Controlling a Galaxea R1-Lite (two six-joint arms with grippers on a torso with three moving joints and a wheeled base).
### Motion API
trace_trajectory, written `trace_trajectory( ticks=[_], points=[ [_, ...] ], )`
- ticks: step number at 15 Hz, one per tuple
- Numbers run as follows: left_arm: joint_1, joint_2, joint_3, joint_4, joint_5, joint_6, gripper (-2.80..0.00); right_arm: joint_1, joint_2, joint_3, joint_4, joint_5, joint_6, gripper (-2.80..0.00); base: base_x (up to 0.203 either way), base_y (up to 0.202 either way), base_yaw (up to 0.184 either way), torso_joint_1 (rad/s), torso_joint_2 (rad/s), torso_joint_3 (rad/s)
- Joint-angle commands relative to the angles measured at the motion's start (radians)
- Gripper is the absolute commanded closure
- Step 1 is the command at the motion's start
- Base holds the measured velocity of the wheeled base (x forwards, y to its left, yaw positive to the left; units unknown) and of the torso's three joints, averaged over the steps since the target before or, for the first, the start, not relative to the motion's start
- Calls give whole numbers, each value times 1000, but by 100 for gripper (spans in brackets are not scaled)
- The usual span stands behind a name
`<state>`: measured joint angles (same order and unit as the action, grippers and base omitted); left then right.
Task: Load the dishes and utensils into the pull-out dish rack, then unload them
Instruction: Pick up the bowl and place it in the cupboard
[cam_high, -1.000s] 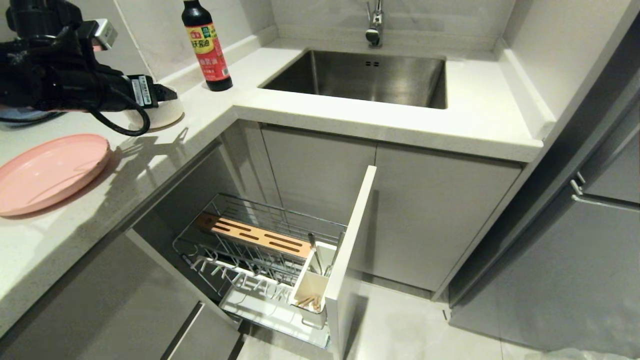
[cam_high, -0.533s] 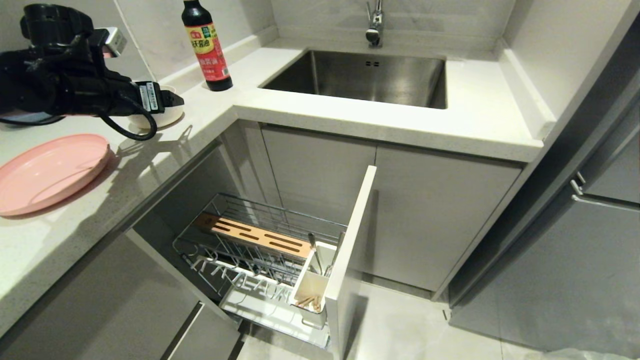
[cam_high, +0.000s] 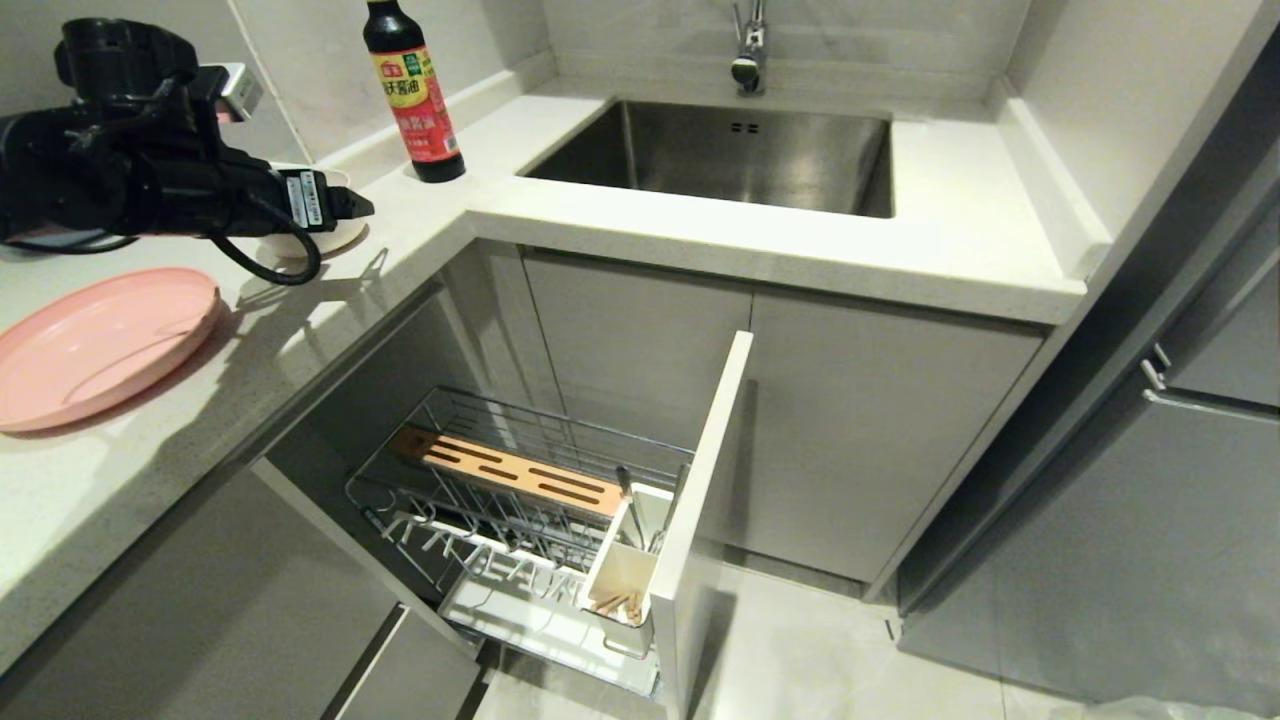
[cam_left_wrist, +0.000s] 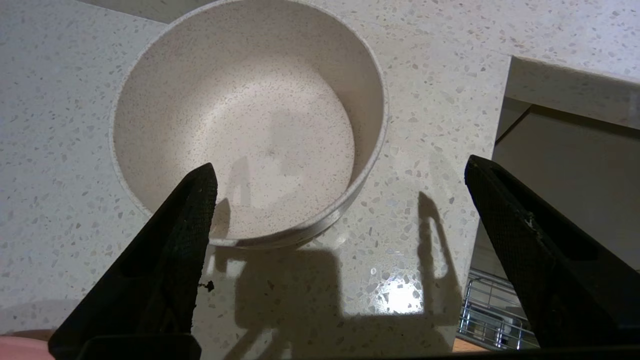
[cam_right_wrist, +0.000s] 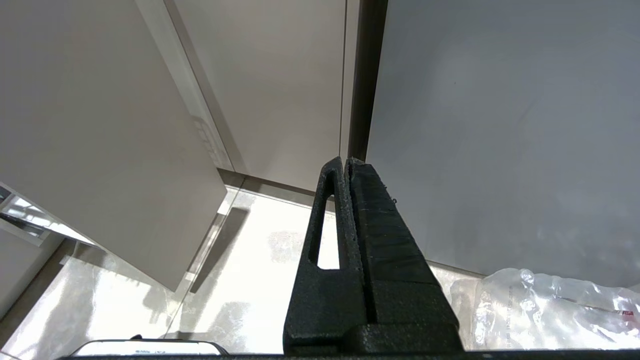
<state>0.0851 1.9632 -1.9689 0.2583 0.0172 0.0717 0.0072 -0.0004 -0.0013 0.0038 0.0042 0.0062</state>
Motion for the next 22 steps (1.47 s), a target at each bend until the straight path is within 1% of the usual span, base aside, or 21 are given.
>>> trace_trajectory(
  ticks=[1, 8, 21, 22],
  points=[
    [1, 2, 1, 1, 0, 0, -280, 0, 0, 0, 0, 0, 0, 0, 0, 0, 0, 0, 0, 0],
    [13, 2, 1, 9, 0, 0, -280, 0, -1, 1, 1, 0, 0, 0, 0, 0, 0, 0, 0, 0],
    [13, 2, 2, 15, 0, -1, -280, 0, -1, 0, 0, 0, 0, 0, 0, 0, 0, 0, 0, 0],
    [13, 2, 2, 16, 0, 0, 0, 0, 0, 0, 1, 0, 0, 0, 0, 0, 0, 0, 0, 0]
  ],
)
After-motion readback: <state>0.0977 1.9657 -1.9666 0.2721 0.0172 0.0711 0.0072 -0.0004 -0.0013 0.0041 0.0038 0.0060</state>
